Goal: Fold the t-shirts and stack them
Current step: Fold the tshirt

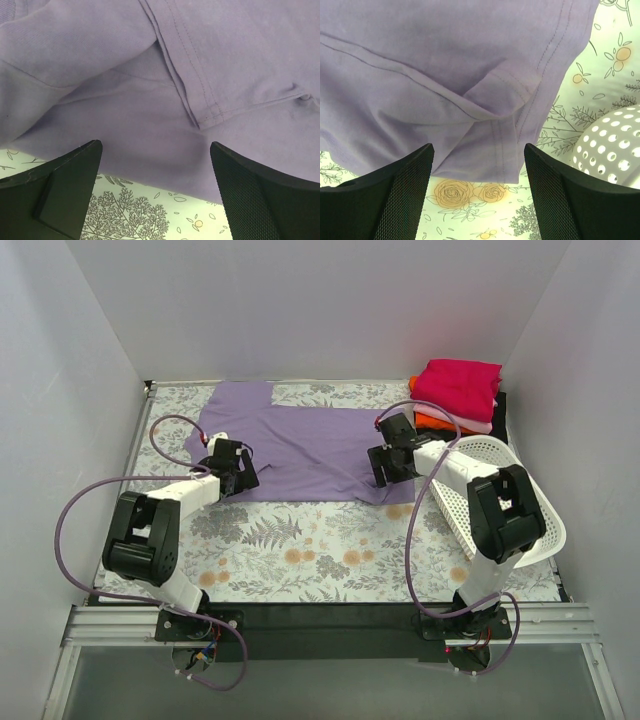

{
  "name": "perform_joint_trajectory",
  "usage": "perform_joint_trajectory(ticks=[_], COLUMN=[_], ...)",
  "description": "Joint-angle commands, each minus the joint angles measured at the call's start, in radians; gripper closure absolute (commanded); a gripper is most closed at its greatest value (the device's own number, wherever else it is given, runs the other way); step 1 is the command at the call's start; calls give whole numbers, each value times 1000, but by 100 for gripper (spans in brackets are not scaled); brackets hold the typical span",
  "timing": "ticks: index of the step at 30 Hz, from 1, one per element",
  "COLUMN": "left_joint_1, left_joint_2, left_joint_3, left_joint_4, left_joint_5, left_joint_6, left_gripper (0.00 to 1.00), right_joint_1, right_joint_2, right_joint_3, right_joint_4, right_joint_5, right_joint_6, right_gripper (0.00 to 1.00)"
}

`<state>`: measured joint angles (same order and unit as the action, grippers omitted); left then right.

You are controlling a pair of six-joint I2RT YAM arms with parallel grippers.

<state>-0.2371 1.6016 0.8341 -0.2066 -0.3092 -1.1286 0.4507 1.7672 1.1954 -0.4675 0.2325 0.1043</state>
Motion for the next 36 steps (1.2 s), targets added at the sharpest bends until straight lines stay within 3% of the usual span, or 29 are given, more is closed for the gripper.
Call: perform_joint_trajectory(ticks=[1,12,21,28,36], left_joint_1=[2,73,130,130,130], left_joint_2=[27,60,87,34,23], left_joint_3=[2,0,8,5,14], left_joint_4=[16,-4,-11,13,9], left_joint_5=[-19,-82,-96,-122,-120], left_joint_6=[-19,-14,-22,-16,-17], left_gripper=[17,16,16,16,16], right_joint_1=[-4,-4,-4,-6,-58], right_joint_2=[11,35,-61,-107,38], right_joint_3=[-2,-140,-237,-88,61], right_joint_4=[65,110,72,66,93], right_joint_5=[4,-30,-10,-41,-85], right_joint_6=[-2,28,40,28,-18], right_gripper=[34,34,34,34,39])
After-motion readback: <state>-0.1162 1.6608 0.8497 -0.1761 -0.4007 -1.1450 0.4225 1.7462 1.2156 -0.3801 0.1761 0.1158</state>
